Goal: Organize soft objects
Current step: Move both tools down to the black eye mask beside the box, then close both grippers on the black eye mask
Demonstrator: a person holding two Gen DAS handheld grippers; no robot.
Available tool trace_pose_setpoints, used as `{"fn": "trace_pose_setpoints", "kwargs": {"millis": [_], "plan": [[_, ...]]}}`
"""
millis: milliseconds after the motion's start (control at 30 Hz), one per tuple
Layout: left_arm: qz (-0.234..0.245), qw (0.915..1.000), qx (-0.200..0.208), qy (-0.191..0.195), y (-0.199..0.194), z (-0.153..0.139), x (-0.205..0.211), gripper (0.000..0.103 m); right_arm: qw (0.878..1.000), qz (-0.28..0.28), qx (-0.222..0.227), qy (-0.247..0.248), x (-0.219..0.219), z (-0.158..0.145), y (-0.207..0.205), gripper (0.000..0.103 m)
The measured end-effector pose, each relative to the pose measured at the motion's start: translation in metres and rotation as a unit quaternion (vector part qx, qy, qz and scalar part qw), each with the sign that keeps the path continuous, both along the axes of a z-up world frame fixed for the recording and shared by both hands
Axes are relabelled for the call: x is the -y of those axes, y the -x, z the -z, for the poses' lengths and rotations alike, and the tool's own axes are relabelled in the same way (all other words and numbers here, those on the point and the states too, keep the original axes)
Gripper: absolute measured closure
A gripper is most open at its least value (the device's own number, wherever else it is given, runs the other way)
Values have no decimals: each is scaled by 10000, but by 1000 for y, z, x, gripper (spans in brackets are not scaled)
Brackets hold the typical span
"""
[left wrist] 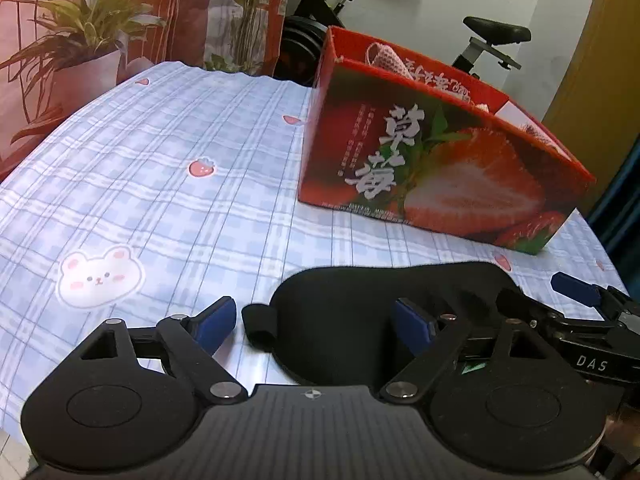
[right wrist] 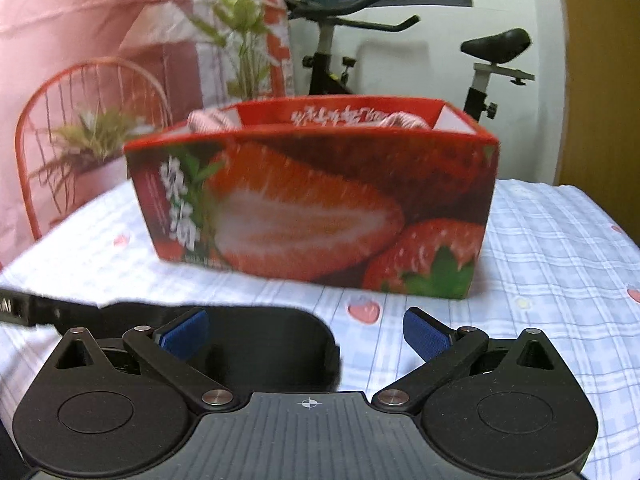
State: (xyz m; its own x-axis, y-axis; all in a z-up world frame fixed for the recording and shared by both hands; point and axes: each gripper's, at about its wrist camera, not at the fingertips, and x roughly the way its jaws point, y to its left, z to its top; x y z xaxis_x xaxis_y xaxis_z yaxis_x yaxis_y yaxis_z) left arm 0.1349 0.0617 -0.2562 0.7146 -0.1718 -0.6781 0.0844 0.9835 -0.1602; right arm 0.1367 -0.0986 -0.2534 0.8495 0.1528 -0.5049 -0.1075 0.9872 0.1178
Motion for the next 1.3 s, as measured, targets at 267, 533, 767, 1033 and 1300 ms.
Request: {"fn": "trace_pose_setpoints", "kwargs": {"millis": [267,533,767,1033,1300], "plan": [[60,9999,-121,-103,1,8,6,17,9995,-234,-133,175,-7,6,-3,0],[76,9998,-97,-155,2,9,7,17,9980,-355,-517,-108,0,11,-15,0],[221,9997,-55,-120,3,8,9,26,9971,-411,-563,-297,4,13,-15,7],[301,9995,-53,-10,3,8,9,31,9959,-623,-547,-367,2,13,-15,19],[442,9989,-123,-79,-3,5,15,45,9959,-730,-440,-311,0,11,-10,32]]}}
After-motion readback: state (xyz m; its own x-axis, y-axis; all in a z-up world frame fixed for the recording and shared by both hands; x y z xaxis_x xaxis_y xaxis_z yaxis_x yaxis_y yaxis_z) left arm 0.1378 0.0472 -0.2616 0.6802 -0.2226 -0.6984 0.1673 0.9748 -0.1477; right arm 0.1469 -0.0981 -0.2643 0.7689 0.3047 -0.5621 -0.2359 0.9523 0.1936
